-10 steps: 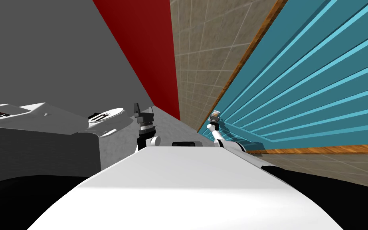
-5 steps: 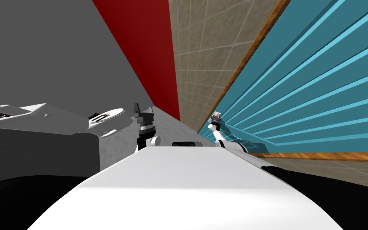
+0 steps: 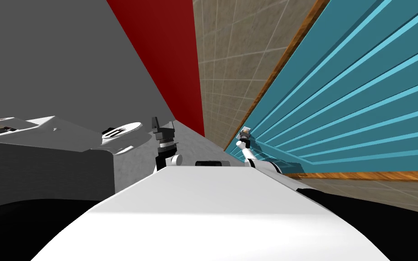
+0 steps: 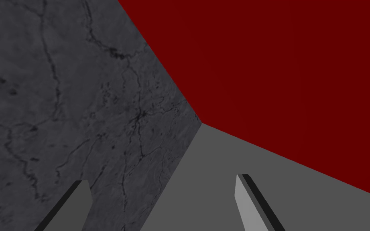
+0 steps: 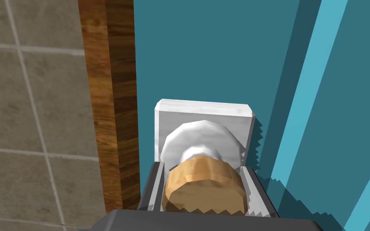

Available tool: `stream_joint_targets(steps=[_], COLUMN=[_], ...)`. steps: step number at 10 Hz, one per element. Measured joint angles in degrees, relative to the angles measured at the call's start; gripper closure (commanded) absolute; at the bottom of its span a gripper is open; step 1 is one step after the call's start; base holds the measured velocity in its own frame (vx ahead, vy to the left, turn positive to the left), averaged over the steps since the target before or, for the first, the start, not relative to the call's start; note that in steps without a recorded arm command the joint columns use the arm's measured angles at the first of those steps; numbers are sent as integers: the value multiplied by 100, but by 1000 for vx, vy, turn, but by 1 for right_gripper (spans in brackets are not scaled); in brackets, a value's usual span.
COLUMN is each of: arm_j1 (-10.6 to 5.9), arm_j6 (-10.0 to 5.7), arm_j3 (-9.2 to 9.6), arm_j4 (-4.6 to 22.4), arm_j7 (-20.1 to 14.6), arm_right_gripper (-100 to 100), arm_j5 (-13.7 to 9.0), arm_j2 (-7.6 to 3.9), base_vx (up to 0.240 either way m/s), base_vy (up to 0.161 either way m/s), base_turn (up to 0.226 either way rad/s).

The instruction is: Pull the door open

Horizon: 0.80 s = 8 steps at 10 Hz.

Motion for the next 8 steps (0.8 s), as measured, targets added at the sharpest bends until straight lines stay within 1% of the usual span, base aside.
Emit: stream_joint_targets(steps=[2,3,5,6,7,8], arm_j1=[7,-3,53,72,48,69], arm_j6=[61,82,195,255,258,279], arm_j3=[87,171,328,390,483,537], arm_j4=[-90,-81,-194,-248,-196,-238], arm_j7=[-54,-114,-226,-274,-358,-405], arm_right_gripper=[100,100,100,100,100,100], arm_j5=[34,68,129,153,189,211], arm_j2=[10,16,16,13,9,16], base_vx=[-282,-287,-282,-246,-224,-99], base_vy=[-54,-16,10,-38,-44,-13], base_turn=[113,122,102,74,81,33])
